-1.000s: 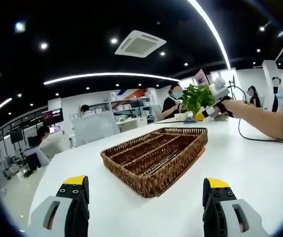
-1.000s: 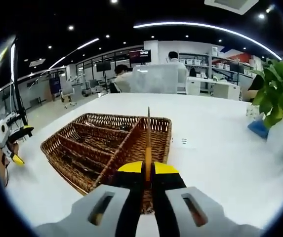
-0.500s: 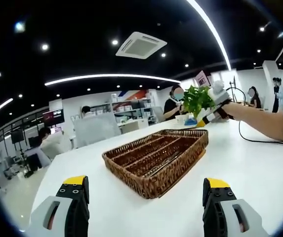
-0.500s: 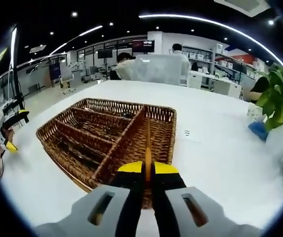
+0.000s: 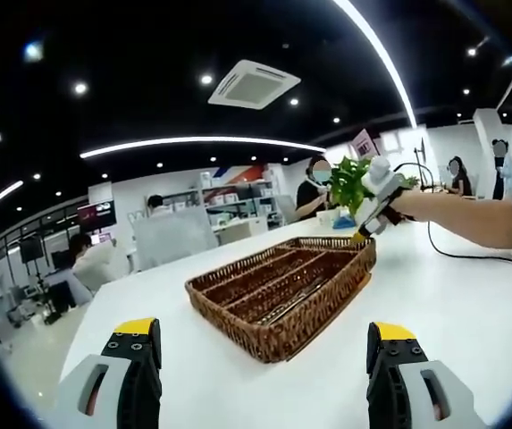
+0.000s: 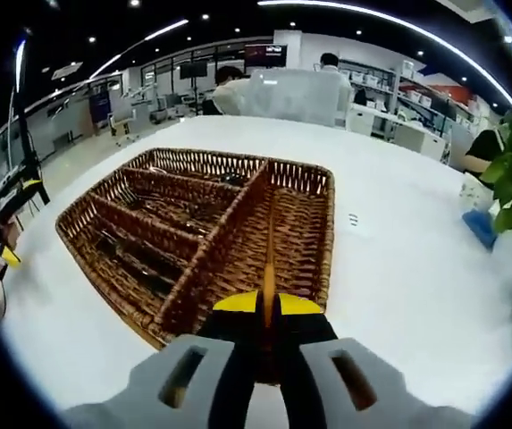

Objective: Arrange the knives, forks, and spoons in their matching storage slots by inserting each utensil handle-first until every utensil is classified and aligned in the correct compartment

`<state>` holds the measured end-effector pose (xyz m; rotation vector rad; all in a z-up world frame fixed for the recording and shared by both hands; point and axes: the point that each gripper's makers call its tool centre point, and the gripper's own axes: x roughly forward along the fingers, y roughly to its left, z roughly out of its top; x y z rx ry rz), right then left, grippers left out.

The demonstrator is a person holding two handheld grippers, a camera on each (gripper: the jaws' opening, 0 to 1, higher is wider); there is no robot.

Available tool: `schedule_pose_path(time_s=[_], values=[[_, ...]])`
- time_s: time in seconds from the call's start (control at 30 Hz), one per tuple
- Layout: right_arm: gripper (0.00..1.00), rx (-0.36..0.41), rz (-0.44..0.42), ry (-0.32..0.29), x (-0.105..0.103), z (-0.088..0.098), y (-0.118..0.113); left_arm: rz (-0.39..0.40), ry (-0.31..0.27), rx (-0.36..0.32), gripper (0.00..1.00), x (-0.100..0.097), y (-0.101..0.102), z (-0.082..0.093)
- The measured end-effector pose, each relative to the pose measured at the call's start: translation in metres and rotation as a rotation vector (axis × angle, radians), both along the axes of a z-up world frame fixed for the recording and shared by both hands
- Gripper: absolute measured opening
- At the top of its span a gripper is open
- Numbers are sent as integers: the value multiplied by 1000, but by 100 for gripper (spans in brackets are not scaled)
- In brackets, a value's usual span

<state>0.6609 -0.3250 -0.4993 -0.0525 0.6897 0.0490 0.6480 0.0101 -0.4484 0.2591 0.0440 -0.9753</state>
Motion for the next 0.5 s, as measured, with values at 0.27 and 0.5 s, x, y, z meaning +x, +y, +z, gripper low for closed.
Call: schedule_pose_path(time_s=[0.27, 0.5], values=[[4, 24, 39, 69, 3, -16, 8, -5, -6, 7, 100, -1, -2, 0], [4, 28, 112, 212, -2, -25, 13, -4, -3, 13, 100, -1, -2, -2]])
